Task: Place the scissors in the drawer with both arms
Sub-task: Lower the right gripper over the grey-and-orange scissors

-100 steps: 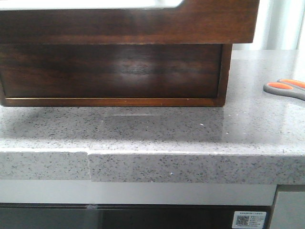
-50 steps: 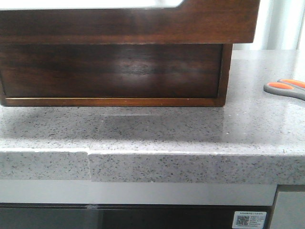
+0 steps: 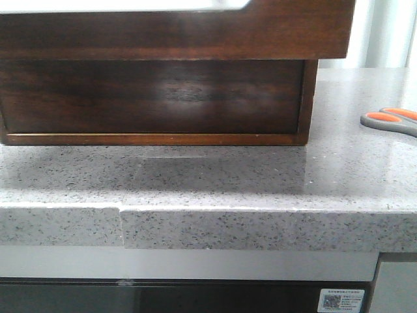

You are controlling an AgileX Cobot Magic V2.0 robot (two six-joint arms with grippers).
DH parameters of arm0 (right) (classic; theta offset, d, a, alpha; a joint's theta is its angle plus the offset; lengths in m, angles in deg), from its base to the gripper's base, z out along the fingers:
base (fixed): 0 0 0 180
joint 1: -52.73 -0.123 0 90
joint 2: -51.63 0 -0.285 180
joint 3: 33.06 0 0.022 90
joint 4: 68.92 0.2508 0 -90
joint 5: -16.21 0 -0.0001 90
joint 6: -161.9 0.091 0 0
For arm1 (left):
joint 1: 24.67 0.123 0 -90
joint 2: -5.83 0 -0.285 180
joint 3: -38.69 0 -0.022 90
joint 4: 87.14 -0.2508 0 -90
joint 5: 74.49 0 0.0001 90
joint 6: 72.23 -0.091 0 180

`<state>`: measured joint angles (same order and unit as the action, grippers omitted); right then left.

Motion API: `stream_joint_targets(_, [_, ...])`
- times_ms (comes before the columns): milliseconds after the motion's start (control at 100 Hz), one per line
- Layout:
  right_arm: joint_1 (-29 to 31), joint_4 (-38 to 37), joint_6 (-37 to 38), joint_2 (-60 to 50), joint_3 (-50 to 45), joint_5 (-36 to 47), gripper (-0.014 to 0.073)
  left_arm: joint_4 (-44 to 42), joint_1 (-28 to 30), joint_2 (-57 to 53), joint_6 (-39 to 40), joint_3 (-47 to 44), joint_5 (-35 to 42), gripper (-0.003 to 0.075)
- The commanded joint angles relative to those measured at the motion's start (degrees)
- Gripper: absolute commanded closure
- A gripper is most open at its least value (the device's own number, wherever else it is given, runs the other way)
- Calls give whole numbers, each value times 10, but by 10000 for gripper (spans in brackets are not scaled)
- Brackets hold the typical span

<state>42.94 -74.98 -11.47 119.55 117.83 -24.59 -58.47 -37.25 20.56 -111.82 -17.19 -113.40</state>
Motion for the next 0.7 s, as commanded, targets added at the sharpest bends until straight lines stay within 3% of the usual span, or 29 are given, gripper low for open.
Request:
stream_joint_targets(0, [6,-38,0,46,40,46,90,14,-4,8,-2,17,33,739])
stream_joint_targets(300, [57,-49,0,170,77,68,90,15,-4,8,-2,17,33,739])
stream_joint_targets(690, [60,-44,-3,227,77,76,91,15,-4,8,-2,17,34,739])
